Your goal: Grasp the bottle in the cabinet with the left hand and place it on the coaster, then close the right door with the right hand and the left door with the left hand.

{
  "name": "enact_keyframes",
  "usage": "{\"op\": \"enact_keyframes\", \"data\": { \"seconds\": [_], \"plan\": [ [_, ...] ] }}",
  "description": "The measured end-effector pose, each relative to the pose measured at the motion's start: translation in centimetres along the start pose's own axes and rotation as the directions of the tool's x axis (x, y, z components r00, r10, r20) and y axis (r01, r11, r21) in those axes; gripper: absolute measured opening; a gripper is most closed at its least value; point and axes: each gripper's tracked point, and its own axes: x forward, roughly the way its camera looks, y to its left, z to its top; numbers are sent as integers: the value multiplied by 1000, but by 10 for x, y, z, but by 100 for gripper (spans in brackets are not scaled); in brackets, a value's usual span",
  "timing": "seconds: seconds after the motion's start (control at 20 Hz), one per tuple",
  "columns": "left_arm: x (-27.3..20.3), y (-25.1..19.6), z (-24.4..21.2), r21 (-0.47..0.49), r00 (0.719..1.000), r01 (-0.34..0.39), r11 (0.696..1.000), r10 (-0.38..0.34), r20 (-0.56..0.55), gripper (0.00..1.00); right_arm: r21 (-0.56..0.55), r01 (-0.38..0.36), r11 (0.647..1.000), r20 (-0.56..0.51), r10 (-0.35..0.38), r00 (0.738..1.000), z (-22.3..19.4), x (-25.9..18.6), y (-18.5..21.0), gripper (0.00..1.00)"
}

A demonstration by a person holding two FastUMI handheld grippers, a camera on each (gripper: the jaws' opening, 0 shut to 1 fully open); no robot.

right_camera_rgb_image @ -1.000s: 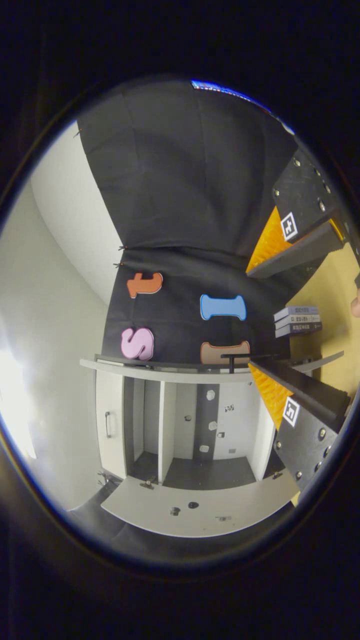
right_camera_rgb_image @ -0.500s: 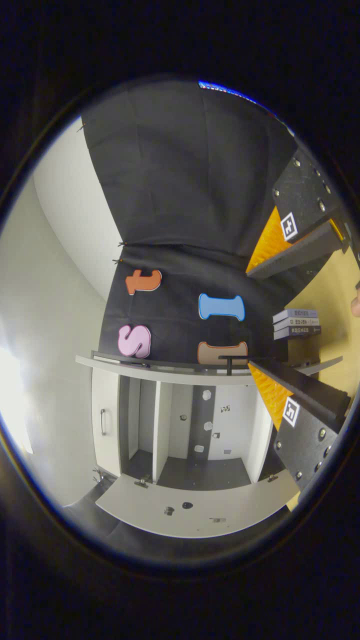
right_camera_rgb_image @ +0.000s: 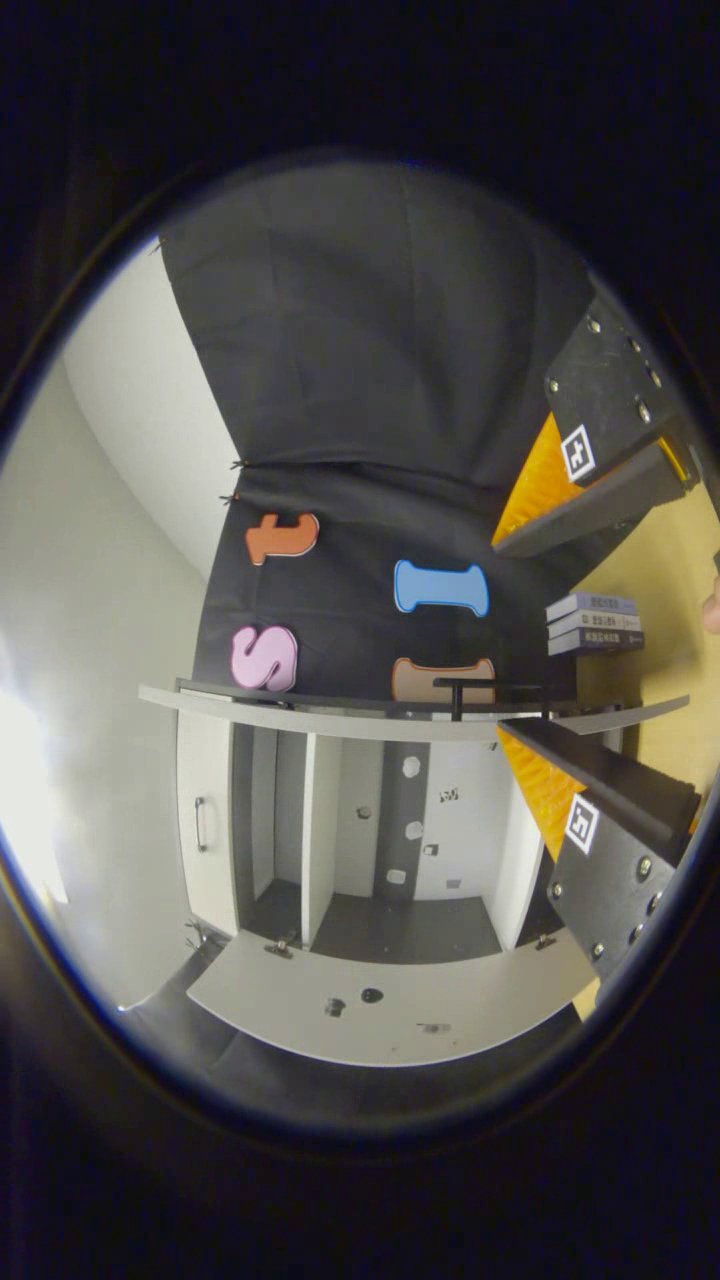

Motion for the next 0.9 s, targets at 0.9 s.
{"op": "enact_keyframes", "data": {
  "seconds": [0.9],
  "plan": [
    [-4,-2,0,42,998,-10,999,13,-63,80,66,1,998,-25,0,1000,-12,5,-8,97]
  ]
}}
